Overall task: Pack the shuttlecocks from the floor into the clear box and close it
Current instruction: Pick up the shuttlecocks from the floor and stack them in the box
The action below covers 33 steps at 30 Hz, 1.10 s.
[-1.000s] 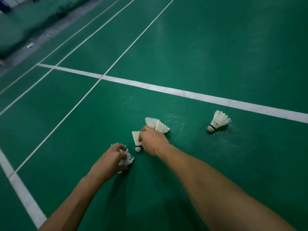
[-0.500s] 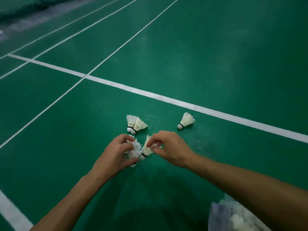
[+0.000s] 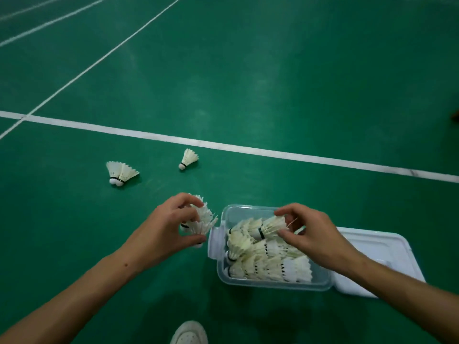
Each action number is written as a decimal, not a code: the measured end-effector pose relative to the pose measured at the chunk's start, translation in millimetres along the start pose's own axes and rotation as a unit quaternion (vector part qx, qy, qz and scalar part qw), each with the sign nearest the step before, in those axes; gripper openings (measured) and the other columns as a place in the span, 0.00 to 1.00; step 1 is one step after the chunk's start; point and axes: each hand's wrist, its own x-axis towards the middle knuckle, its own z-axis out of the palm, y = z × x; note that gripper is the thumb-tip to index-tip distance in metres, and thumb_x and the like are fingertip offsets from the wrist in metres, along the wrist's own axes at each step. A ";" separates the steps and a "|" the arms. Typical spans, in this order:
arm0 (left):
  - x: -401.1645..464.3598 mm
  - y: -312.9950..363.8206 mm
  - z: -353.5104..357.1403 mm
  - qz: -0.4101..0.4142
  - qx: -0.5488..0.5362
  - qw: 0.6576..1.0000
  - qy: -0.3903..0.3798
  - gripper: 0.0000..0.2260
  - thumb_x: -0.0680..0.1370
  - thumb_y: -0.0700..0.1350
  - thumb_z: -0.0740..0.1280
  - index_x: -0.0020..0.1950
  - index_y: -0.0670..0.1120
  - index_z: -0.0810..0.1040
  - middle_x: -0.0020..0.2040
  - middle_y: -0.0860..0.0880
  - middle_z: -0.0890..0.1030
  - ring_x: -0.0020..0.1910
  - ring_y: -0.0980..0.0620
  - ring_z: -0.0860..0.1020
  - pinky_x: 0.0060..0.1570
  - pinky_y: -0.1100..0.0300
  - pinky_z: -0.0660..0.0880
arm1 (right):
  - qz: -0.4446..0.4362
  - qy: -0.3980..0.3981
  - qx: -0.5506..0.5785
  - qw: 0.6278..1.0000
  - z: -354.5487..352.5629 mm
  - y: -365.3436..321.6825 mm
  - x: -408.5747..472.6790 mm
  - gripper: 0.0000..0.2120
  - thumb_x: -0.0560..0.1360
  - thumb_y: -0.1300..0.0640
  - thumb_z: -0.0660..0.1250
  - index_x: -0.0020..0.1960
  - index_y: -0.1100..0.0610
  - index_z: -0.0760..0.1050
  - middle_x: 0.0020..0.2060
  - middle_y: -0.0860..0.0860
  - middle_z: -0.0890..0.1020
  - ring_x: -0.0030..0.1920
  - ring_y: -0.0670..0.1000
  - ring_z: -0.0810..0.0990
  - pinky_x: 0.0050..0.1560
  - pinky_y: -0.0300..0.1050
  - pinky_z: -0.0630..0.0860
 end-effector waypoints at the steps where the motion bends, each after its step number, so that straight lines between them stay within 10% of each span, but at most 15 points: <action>1: -0.5 0.7 4.3 -0.001 0.000 1.000 -0.005 0.14 0.71 0.56 0.80 0.43 0.50 0.78 0.63 0.58 0.77 0.49 0.62 0.78 0.49 0.58 0.79 | 0.012 0.011 0.008 1.000 4.9 8.5 -7.6 0.15 0.75 0.58 0.77 0.59 0.46 0.81 0.42 0.44 0.80 0.44 0.45 0.83 0.44 0.39 0.79; 9: 10.2 -1.7 26.3 -0.002 0.010 1.000 -0.002 0.14 0.72 0.57 0.78 0.43 0.49 0.79 0.64 0.56 0.78 0.54 0.56 0.79 0.52 0.59 0.77 | -0.043 0.020 -0.018 0.999 61.7 23.5 16.4 0.15 0.77 0.58 0.76 0.63 0.52 0.80 0.46 0.37 0.81 0.46 0.38 0.83 0.49 0.28 0.78; 17: 16.0 5.2 33.8 0.013 0.007 1.000 -0.027 0.14 0.72 0.56 0.77 0.44 0.49 0.79 0.65 0.55 0.77 0.54 0.55 0.79 0.54 0.60 0.76 | -0.034 -0.026 -0.060 0.997 98.5 28.6 13.3 0.17 0.78 0.54 0.75 0.66 0.50 0.78 0.52 0.47 0.88 0.52 0.45 0.86 0.58 0.45 0.82; 24: 28.7 10.8 44.2 0.042 0.026 0.998 -0.048 0.12 0.73 0.55 0.78 0.46 0.50 0.80 0.65 0.56 0.76 0.58 0.56 0.78 0.56 0.57 0.78 | 0.022 -0.039 -0.012 0.999 113.8 22.9 19.6 0.18 0.80 0.54 0.72 0.68 0.47 0.72 0.44 0.45 0.87 0.40 0.35 0.81 0.37 0.24 0.73; 33: 63.5 17.3 45.9 0.088 0.036 0.992 -0.082 0.14 0.72 0.55 0.80 0.49 0.53 0.77 0.66 0.56 0.77 0.58 0.59 0.74 0.54 0.57 0.78 | -0.019 0.017 0.013 1.000 57.3 23.5 5.0 0.21 0.76 0.49 0.76 0.66 0.46 0.76 0.58 0.39 0.81 0.56 0.38 0.79 0.56 0.36 0.79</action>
